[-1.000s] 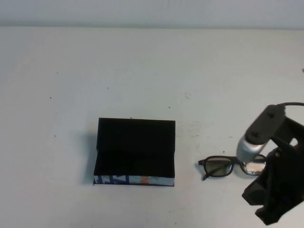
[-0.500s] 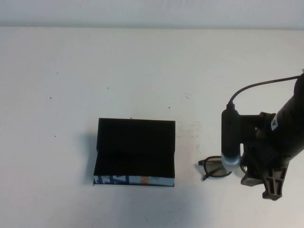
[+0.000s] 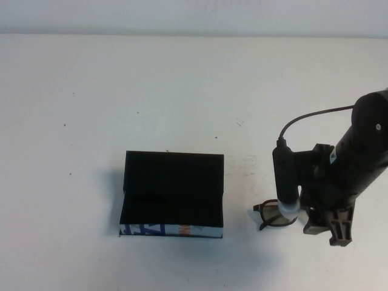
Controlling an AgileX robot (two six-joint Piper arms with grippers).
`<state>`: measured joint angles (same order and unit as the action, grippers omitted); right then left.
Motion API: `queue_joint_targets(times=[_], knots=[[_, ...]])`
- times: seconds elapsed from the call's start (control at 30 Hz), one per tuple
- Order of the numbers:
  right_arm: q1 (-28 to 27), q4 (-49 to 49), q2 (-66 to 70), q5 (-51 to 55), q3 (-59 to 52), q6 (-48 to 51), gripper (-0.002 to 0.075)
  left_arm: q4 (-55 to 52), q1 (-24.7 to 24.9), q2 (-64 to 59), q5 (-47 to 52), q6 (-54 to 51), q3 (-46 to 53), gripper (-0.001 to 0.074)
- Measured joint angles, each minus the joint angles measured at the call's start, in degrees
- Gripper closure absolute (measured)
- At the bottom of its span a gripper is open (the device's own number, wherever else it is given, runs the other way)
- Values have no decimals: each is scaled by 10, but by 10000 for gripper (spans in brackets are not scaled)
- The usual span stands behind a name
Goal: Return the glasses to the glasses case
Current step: Pick up the glasses from the table
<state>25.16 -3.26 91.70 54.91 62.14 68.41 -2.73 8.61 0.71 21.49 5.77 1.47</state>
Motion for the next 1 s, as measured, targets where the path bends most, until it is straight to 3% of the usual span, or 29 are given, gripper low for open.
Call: queue_joint_targets(times=[1.0], knots=[[-12,33,112,20,76,7,367,0,0,0,1,0,0,735]])
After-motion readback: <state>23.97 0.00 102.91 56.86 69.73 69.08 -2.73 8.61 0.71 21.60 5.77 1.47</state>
